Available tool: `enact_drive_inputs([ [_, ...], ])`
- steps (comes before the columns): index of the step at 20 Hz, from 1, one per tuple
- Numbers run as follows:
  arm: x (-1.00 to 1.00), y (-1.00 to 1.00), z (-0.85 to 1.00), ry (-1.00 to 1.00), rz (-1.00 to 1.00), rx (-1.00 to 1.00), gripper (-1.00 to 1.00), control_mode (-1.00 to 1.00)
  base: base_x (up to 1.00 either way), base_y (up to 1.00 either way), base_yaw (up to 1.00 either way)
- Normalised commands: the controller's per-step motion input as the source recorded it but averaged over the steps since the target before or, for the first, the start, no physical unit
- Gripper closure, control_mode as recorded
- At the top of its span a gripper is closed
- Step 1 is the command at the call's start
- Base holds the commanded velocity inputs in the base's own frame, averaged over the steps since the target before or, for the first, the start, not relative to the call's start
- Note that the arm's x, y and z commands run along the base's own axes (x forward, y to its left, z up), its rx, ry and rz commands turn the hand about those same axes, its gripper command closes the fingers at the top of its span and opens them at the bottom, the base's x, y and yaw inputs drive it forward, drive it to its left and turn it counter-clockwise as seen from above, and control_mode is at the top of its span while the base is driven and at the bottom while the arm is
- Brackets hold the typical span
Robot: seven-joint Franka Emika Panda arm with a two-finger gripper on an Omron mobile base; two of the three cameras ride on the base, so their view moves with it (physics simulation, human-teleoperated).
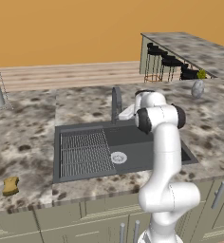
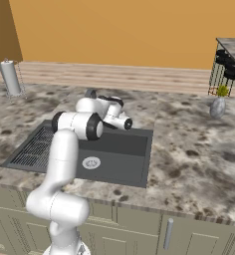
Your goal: Soak the sponge with water for a few seconds and then drop it inside the sink.
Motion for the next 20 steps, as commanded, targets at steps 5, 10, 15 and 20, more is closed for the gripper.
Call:
enact_drive_inputs([
  [5, 0.38, 0.0, -0.24, 0.0, 0.0, 0.0, -1.0, -1.0, 0.0, 0.0, 0.0],
  [10, 0.3, -0.05, -0.16, 0.0, -0.02, 0.0, -1.0, -1.0, 0.0, 0.0, 0.0],
  [15, 0.16, -0.12, -0.26, 0.0, -0.1, 0.0, -1.0, -1.0, 0.0, 0.0, 0.0],
  [20, 0.09, -0.02, -0.34, 0.0, -0.13, 0.0, -1.0, -1.0, 0.0, 0.0, 0.0],
])
